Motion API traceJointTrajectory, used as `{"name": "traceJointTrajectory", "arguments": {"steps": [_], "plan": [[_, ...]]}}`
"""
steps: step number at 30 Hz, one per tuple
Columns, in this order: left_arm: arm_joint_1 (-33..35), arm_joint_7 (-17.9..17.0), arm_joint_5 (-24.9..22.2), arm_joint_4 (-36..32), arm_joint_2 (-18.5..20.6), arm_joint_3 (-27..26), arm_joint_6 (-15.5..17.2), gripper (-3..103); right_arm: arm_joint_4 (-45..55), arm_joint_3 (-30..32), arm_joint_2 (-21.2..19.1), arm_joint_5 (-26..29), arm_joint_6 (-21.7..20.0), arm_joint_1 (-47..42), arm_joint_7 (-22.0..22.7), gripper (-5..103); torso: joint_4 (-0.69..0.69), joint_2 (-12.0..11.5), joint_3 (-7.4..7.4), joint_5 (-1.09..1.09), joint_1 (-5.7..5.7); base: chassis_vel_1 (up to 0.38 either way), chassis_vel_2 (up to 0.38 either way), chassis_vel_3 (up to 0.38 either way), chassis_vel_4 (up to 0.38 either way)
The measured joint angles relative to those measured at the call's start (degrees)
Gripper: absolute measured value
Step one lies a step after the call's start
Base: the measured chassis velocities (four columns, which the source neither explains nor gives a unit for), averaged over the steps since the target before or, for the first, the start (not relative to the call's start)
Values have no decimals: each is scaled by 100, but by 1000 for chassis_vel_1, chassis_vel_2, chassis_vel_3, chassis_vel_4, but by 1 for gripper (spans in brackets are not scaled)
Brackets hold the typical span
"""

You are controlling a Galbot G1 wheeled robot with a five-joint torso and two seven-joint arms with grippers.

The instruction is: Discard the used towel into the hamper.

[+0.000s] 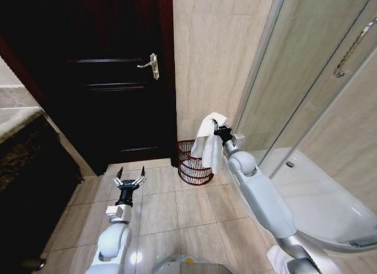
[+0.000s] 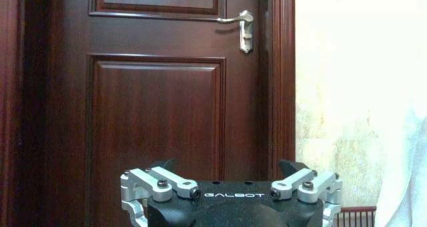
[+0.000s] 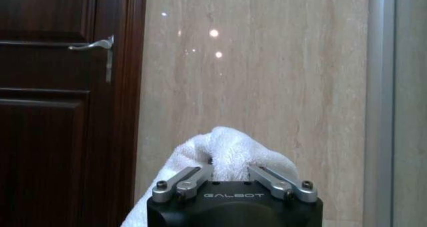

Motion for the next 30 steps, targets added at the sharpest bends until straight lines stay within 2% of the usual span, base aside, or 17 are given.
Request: {"name": "traceJointTrajectory", "arguments": {"steps": [12,30], "plan": [[-194,5,62,-45,25,163,164,100,-154,-49,114,14,-7,154,53,7,-1,15,8,0,5,-64,58,63,-59],[-172,41,-2,-39,61,45,132,100,-97,-141,195,-26,-25,125,138,7,0,26,15,0,10,-79,74,78,-74]]}}
